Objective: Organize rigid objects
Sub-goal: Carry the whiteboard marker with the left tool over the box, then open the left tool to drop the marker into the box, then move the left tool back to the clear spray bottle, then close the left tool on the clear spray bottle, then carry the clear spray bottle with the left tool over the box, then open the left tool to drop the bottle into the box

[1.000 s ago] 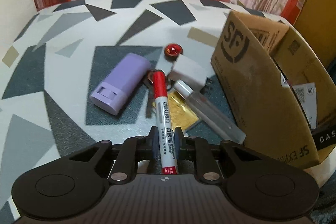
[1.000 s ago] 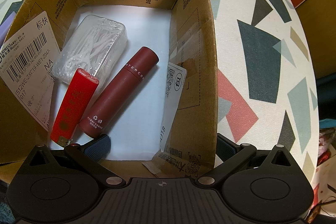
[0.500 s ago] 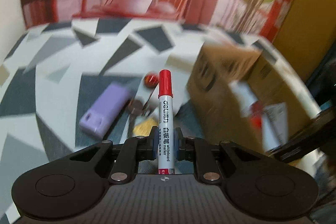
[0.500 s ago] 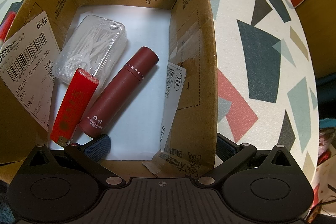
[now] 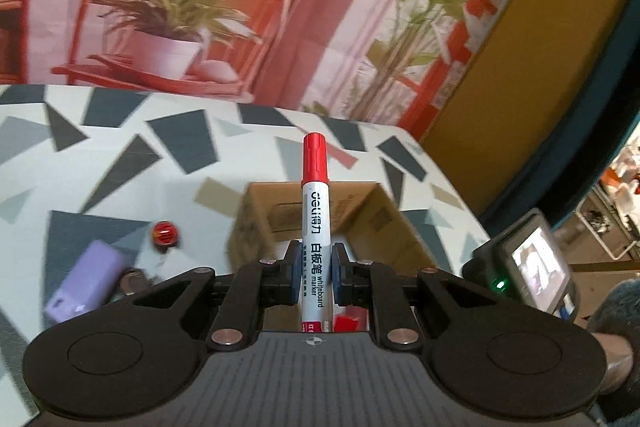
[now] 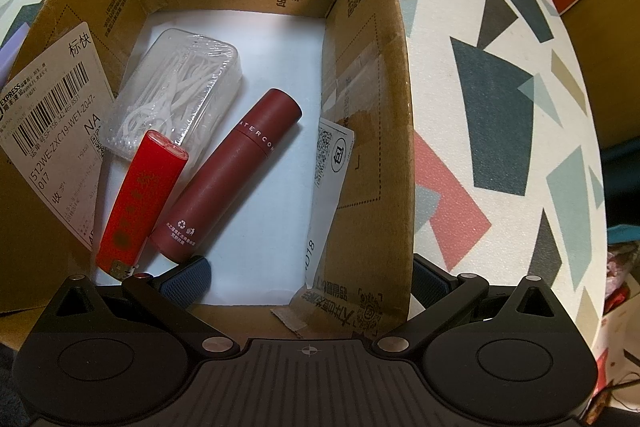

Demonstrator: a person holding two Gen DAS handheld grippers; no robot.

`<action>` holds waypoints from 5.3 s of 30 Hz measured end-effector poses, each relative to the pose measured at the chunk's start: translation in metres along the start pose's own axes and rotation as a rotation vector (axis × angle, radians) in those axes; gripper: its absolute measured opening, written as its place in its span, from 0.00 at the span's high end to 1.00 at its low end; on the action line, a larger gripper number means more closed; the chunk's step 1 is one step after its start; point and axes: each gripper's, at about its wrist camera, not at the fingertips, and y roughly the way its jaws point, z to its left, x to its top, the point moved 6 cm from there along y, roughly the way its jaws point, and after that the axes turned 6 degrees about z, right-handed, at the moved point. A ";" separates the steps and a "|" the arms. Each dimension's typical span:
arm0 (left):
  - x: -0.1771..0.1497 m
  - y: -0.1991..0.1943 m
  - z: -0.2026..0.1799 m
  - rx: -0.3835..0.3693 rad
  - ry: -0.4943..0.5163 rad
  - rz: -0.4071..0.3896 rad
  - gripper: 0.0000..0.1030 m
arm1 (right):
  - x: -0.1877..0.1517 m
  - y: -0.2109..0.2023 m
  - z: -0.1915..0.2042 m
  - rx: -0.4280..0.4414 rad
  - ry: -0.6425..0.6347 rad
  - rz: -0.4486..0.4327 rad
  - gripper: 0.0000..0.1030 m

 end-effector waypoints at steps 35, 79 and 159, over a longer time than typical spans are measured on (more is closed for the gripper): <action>-0.014 0.017 0.005 -0.049 0.025 0.069 0.76 | -0.001 -0.001 0.001 -0.002 0.002 0.001 0.00; -0.058 0.053 0.061 0.258 0.000 0.234 0.73 | 0.000 0.000 0.002 -0.008 -0.001 0.002 0.00; -0.015 0.047 -0.012 -0.086 0.128 0.132 0.81 | 0.000 -0.002 0.004 -0.015 0.002 0.005 0.00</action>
